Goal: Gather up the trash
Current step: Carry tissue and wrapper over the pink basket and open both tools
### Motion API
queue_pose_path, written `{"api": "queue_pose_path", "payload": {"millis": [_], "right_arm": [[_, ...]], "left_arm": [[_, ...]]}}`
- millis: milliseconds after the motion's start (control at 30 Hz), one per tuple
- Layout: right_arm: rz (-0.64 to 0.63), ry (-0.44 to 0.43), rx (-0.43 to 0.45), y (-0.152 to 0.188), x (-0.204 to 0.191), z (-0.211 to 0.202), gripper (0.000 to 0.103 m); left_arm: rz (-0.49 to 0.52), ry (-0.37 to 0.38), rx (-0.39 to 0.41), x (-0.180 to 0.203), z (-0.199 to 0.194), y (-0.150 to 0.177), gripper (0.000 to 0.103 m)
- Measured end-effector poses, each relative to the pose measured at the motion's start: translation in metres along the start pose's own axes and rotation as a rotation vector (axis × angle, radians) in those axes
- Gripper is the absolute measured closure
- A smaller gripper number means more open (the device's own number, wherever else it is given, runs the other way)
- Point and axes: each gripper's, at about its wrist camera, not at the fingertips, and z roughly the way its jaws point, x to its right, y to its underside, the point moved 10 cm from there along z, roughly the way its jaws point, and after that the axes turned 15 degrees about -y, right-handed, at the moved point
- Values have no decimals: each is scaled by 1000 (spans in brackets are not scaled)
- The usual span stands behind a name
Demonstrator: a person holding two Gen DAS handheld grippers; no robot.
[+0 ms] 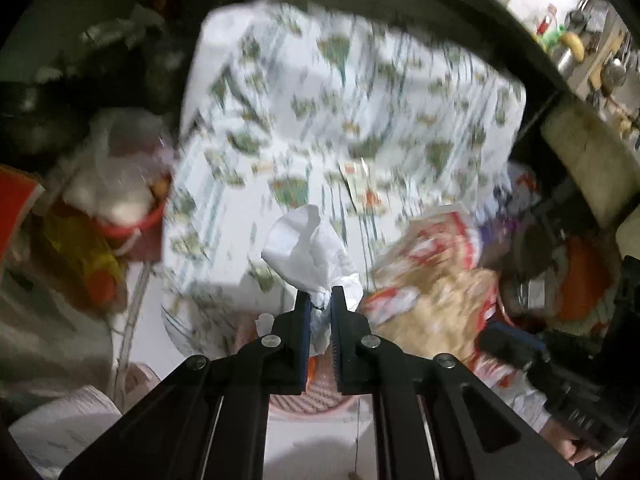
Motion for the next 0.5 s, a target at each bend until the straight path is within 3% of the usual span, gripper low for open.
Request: {"api": "queue_pose_path", "payload": {"millis": [200, 333, 500], "right_arm": [[42, -30, -181, 45, 17, 35, 99], [89, 16, -277, 75, 39, 58, 99], [158, 95, -332, 95, 72, 84, 99]], "left_arm": [[18, -21, -100, 7, 37, 26, 93], [20, -17, -173, 8, 61, 40, 93], [60, -28, -249, 20, 100, 59, 93]]}}
